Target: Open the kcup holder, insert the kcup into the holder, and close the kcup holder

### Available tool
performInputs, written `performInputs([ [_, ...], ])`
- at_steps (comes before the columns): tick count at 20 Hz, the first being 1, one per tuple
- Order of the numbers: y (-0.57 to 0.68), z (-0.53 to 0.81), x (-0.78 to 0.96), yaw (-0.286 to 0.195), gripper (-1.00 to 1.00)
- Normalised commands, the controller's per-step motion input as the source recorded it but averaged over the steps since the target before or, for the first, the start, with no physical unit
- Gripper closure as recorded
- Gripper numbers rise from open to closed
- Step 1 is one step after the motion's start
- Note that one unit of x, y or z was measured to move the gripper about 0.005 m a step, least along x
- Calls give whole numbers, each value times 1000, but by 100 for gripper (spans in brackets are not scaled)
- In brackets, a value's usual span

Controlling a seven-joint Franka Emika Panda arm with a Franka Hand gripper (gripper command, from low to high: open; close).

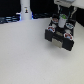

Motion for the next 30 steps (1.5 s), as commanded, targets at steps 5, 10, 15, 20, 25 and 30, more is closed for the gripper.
performInputs([
  [5,-5,-211,-2,4,100],
  [10,-61,-377,-70,40,100],
  [15,-18,-295,1,5,100],
  [20,60,-236,25,23,100],
  [25,56,98,71,48,-100],
  [30,6,289,129,64,-100],
])
